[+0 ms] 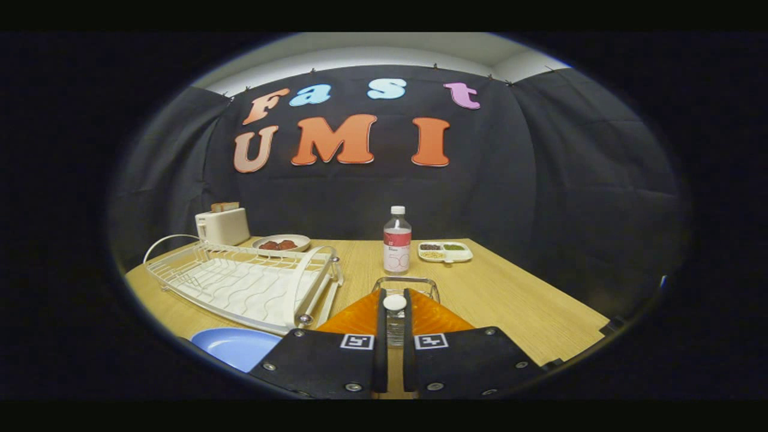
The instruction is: Take the plate from the dish rack, then take the spoon from the basket and place it into the plate.
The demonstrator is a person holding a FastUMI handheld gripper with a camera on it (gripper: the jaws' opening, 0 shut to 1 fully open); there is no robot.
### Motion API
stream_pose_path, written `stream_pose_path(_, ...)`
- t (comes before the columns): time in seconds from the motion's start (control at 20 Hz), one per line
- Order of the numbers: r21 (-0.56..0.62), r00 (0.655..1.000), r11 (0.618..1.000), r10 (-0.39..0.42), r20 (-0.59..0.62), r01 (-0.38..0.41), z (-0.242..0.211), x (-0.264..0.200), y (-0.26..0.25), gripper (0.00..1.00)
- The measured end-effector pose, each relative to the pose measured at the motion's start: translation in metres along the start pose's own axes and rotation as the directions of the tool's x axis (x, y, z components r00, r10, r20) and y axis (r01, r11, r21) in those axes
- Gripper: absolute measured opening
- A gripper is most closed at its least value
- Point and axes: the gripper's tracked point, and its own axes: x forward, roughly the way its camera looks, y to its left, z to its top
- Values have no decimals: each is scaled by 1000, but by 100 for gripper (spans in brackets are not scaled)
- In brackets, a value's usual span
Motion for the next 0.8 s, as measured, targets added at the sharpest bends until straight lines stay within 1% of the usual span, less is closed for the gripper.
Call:
stream_pose_path(0.15,-20,1000,1000,20,22,-19,24,-7,-2,10)
stream_pose_path(0.35,-46,998,998,43,47,-41,61,-28,-5,10)
stream_pose_path(0.65,-85,986,987,145,84,-138,109,-73,7,10)
stream_pose_path(0.8,-85,969,971,230,95,-222,126,-93,20,10)
